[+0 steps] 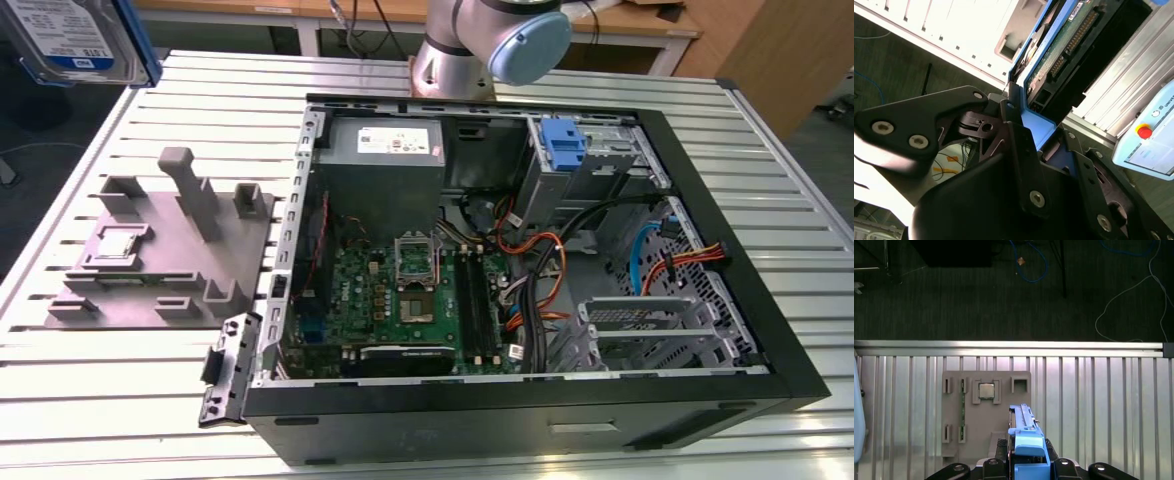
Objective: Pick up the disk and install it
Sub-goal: 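Pick up the disk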
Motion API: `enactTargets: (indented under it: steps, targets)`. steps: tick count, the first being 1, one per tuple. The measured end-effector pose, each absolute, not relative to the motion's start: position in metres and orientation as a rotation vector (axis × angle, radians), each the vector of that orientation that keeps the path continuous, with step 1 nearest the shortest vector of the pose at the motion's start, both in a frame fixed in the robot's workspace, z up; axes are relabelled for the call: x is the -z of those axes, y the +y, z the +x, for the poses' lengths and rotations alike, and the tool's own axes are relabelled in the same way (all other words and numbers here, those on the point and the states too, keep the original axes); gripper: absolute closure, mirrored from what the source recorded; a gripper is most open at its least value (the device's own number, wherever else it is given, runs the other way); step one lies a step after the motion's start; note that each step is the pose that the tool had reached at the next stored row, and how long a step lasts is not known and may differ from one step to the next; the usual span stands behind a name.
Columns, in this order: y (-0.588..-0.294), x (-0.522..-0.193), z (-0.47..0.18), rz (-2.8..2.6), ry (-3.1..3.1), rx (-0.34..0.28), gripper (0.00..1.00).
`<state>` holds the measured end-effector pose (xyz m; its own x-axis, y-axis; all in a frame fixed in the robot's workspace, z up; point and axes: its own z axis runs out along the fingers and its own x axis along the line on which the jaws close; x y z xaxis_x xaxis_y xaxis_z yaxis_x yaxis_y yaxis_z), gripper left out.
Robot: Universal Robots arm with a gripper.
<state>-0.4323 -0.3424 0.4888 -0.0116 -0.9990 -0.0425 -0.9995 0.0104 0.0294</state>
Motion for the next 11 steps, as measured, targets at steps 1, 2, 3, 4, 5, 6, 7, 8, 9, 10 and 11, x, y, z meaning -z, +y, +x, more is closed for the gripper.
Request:
enactTargets:
  steps: [1, 2, 3, 4, 5, 6, 7, 8, 9, 10, 11]
  targets:
    - [-0.3424, -0.4888, -0.432, -2.202, 2.226, -0.08, 0.63]
    - [-0.3424, -0.4889, -0.4316, -2.202, 2.226, -0.08, 0.63]
    - [-0.3424, -0.4889, -0.4309, -2.202, 2.226, -0.08, 0.63]
    - [-0.3424, -0.4888, -0.4299, -2.202, 2.226, -0.08, 0.63]
    - [-0.3423, -0.4889, -0.4287, -2.202, 2.226, -0.08, 0.63]
    - [-0.3424, -0.4888, -0.4276, -2.202, 2.226, -0.08, 0.63]
    - [-0.3423, -0.4889, -0.427, -2.202, 2.226, -0.08, 0.63]
    - [-0.3423, -0.4888, -0.4269, -2.202, 2.226, -0.08, 0.63]
    - [-0.3423, -0.4888, -0.4269, -2.202, 2.226, -0.08, 0.63]
    - [-0.3424, -0.4888, -0.4268, -2.202, 2.226, -0.08, 0.63]
    - [-0.3424, -0.4888, -0.4268, -2.202, 2.226, -0.08, 0.63]
